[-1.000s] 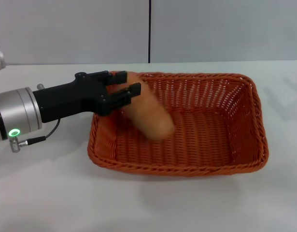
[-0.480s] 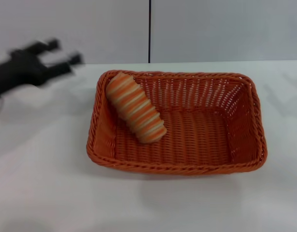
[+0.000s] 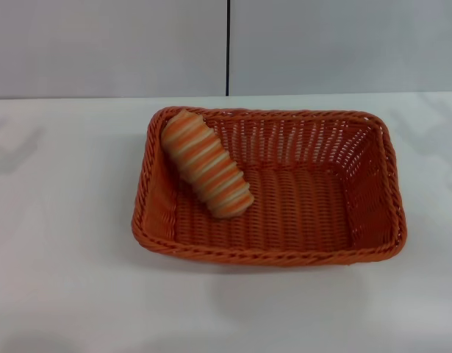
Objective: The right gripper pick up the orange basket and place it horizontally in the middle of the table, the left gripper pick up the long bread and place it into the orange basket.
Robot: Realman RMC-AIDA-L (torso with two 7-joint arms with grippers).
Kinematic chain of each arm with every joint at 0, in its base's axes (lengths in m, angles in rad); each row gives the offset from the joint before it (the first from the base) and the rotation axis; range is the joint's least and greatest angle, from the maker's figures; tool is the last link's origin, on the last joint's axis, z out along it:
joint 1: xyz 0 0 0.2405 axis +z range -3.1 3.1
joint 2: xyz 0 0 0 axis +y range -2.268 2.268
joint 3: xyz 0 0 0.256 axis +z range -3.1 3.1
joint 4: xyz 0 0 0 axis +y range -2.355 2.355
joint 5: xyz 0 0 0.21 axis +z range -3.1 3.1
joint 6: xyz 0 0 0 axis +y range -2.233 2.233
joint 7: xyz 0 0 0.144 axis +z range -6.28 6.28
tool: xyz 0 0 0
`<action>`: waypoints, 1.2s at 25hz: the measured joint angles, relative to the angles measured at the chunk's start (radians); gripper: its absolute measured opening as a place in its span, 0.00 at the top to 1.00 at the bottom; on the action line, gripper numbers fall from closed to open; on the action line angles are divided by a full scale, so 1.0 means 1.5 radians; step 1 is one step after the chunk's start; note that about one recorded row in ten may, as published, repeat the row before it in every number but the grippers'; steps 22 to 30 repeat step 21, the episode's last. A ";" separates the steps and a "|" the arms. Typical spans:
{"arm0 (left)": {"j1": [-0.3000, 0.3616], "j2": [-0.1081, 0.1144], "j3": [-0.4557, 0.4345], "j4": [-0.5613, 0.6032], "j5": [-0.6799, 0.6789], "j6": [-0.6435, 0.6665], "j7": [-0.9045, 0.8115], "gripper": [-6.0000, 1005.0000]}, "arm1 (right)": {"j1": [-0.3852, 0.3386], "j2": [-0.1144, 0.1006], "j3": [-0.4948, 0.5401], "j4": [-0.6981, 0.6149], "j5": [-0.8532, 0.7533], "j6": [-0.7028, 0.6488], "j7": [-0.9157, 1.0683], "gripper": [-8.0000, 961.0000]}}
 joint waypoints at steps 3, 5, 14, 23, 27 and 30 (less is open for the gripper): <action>0.034 0.005 -0.044 -0.019 0.001 0.001 0.020 0.17 | 0.012 0.000 0.000 0.009 -0.001 -0.007 -0.001 0.30; 0.058 0.005 -0.062 -0.039 0.000 0.005 0.042 0.17 | 0.013 0.000 0.000 0.009 -0.001 -0.015 -0.001 0.30; 0.148 -0.013 -0.143 -0.080 -0.002 0.023 0.123 0.17 | 0.008 0.005 -0.005 0.015 -0.003 -0.036 -0.003 0.30; 0.169 -0.043 -0.204 -0.118 -0.001 0.045 0.222 0.17 | 0.013 0.007 -0.005 0.038 -0.001 -0.044 -0.017 0.30; 0.169 -0.043 -0.204 -0.118 -0.001 0.045 0.222 0.17 | 0.013 0.007 -0.005 0.038 -0.001 -0.044 -0.017 0.30; 0.169 -0.043 -0.204 -0.118 -0.001 0.045 0.222 0.17 | 0.013 0.007 -0.005 0.038 -0.001 -0.044 -0.017 0.30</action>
